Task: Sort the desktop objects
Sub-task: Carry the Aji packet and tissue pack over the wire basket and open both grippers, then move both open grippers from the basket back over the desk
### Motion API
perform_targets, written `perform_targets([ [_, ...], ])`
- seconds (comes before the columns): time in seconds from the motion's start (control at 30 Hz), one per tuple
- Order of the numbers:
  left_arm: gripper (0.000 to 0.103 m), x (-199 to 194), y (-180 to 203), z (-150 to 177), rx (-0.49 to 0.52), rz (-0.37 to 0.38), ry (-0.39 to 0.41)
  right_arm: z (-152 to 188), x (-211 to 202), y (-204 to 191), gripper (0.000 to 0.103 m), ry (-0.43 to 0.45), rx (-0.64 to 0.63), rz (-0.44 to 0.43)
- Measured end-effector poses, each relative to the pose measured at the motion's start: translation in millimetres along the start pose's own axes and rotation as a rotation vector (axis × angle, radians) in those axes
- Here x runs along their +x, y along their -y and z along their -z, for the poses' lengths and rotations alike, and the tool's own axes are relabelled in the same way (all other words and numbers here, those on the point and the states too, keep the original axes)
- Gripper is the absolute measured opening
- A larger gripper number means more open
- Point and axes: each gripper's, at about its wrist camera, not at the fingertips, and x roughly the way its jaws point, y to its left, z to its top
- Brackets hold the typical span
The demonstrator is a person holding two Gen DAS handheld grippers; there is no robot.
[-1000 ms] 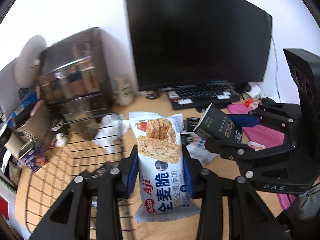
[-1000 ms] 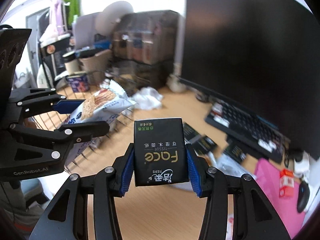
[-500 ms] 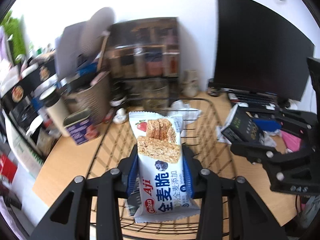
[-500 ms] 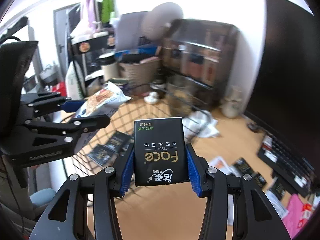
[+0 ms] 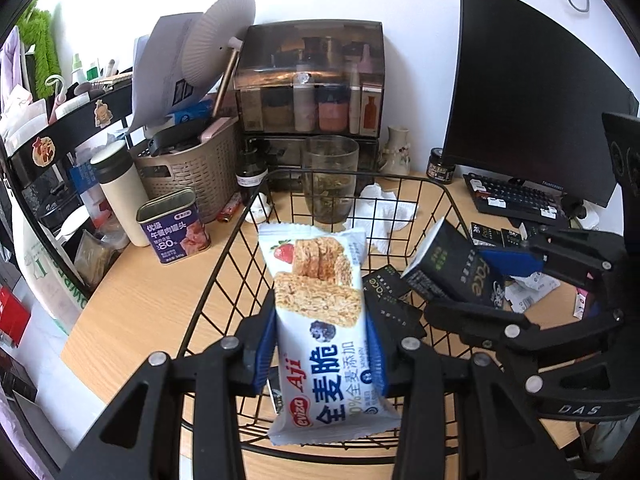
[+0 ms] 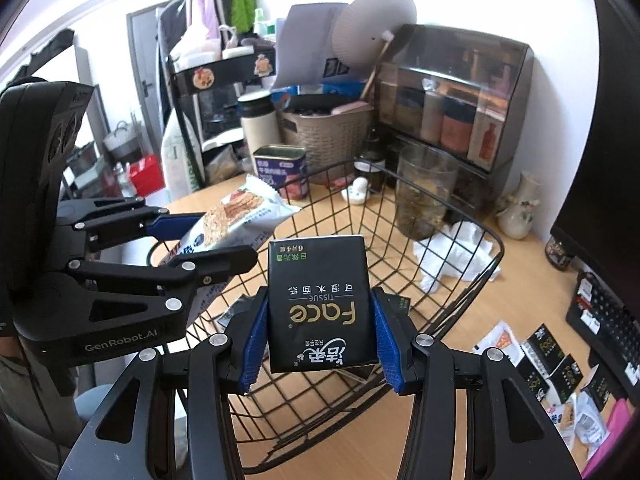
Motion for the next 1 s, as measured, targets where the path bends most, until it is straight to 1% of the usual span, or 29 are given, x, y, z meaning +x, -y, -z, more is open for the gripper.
perform_targets([
  [0.47, 0.043, 1.8, 1.7, -0.6, -0.001, 0.029, 0.000, -0.6, -2.9, -0.3, 0.048, -0.003, -0.001, 0.001],
  [0.5, 0.045, 1.8, 1.3, -0.6, -0.001, 0.033, 0.000, -0.5, -2.9, -0.6, 0.048, -0.003, -0.006, 0.004],
  [0.53, 0.052, 1.9, 1.3, -0.4, 0.001, 0.036, 0.000, -0.9, -3.0, -2.7, 0.048, -0.001, -0.021, 0.011],
  [0.57, 0.054, 1.6, 0.4, -0.6, 0.002, 0.019, 0.003, -1.0, -3.0, -6.1, 0.048, 0.002, -0.043, 0.026],
  [0.6, 0.062, 1.2, -1.2, -1.4, -0.001, 0.002, 0.010, -1.6, -3.0, -9.4, 0.048, 0.008, -0.059, 0.049],
  [0.63, 0.070, 0.6, -4.1, -2.0, -0.011, -0.012, 0.017, -2.2, -3.3, -11.0, 0.051, 0.014, -0.067, 0.065],
  [0.7, 0.076, -1.0, -10.9, -3.1, -0.037, -0.012, 0.025, -4.1, -3.4, -8.9, 0.054, 0.018, -0.053, 0.057],
  [0.77, 0.077, -3.0, -15.0, -4.1, -0.052, 0.014, 0.030, -6.0, -4.4, -5.4, 0.058, 0.020, -0.029, 0.028],
  [0.9, 0.077, -5.0, -15.1, -4.4, -0.048, 0.016, 0.033, -7.5, -5.7, -6.9, 0.058, 0.019, -0.039, 0.040],
  [1.0, 0.077, -4.8, -13.1, -4.8, -0.047, 0.033, 0.032, -6.7, -8.4, -6.6, 0.058, 0.018, -0.043, 0.047],
])
